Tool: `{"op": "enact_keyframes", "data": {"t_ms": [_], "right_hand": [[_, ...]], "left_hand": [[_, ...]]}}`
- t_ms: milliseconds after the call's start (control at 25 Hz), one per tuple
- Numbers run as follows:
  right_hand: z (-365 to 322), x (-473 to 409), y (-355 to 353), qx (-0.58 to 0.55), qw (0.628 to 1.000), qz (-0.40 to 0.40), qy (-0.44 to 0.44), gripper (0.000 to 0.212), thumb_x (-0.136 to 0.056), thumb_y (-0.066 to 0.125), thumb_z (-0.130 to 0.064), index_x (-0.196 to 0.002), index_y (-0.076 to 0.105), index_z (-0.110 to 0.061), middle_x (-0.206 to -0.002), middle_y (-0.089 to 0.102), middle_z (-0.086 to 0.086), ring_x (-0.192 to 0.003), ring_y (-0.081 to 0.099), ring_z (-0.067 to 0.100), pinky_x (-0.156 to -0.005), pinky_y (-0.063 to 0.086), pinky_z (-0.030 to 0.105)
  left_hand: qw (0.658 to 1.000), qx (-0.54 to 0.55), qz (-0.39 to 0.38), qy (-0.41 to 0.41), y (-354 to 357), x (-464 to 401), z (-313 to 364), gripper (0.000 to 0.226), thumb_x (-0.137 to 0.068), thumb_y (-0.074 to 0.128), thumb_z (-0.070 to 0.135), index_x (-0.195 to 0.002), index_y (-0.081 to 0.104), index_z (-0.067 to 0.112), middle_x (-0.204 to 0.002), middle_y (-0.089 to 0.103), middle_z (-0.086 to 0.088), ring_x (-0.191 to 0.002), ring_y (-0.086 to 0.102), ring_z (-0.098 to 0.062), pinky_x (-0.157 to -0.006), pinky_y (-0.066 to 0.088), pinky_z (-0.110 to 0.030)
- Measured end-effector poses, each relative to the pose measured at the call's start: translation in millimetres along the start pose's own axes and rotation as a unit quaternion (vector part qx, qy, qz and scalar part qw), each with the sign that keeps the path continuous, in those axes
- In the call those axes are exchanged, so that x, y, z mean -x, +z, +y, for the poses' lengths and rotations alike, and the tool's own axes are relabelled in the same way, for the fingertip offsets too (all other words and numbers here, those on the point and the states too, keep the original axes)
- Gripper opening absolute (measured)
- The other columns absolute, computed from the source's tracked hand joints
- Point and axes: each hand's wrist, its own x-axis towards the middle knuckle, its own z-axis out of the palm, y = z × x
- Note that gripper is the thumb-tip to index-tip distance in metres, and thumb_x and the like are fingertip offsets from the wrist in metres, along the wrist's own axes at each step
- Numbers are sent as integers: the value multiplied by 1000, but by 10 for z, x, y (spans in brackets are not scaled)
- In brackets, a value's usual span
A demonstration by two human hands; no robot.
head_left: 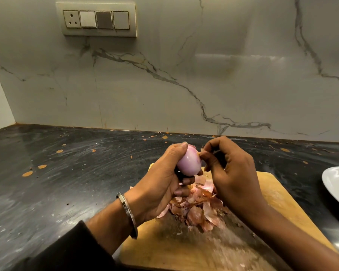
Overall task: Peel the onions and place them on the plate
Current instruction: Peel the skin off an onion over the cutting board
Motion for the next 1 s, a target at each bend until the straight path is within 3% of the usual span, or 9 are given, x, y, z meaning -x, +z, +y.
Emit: {"op": "enact_keyframes", "data": {"t_ms": [80,160,240,360,480,640,800,920,1000], "right_hand": [[31,-24,-36,116,992,-39,-37,7,-96,58,-13,-90,60,-13,-81,59,-2,-72,55,15,-62,49,36],[35,-50,-80,160,979,-115,-61,16,-101,48,-23,-91,57,-15,-83,55,-3,-72,49,14,-62,46,37],[20,-72,-118,183,966,-163,-78,23,-105,37,-32,-92,52,-19,-84,50,-6,-71,45,12,-61,42,32],[-15,-88,-154,225,955,-174,-80,30,-99,30,-41,-84,47,-20,-78,46,-6,-65,43,13,-56,39,31],[-42,-75,-109,82,986,-141,17,26,-94,47,-24,-70,52,-14,-64,54,-2,-57,46,12,-53,37,30],[-92,-76,-102,-72,983,-130,110,31,-97,51,-11,-66,51,-11,-55,46,-7,-52,39,6,-51,35,27],[-130,-86,-115,-156,969,-137,132,29,-97,46,-9,-68,48,-8,-54,41,-9,-50,35,4,-48,31,21],[-159,-108,-184,-291,932,-127,174,27,-101,41,-8,-75,45,-1,-57,37,0,-49,30,10,-45,27,23],[-146,-106,-208,-271,943,-127,148,32,-104,41,-14,-74,45,-5,-58,37,1,-49,31,11,-44,29,23]], "left_hand": [[994,-90,43,37,-20,7,-1,33,-92,53,47,-117,60,27,-106,60,-10,-67,50,-12,-47,40,-22],[987,-143,50,56,-38,23,11,33,-86,51,46,-114,63,34,-110,62,-5,-72,52,-12,-52,43,-24],[982,-169,48,74,-36,31,25,33,-85,51,43,-114,62,33,-108,63,-4,-72,52,-10,-53,44,-25],[971,-211,38,108,-8,45,33,28,-90,60,47,-113,60,31,-107,62,-5,-73,53,-6,-56,46,-24],[971,-210,11,115,3,68,38,36,-85,56,49,-116,59,29,-109,62,-6,-79,58,-11,-63,50,-28],[982,-168,-2,87,-19,59,23,35,-95,49,48,-120,60,26,-119,59,-13,-95,59,-32,-80,51,-46],[996,-69,-20,54,-44,45,45,37,-88,52,40,-116,65,19,-109,66,-9,-88,62,-17,-69,51,-28],[998,2,-20,57,-49,35,59,32,-87,52,37,-104,74,22,-106,71,-9,-93,61,-26,-74,45,-36],[997,-5,-15,73,-64,28,75,34,-89,53,41,-109,71,22,-111,70,-11,-92,60,-26,-73,45,-35]]}}
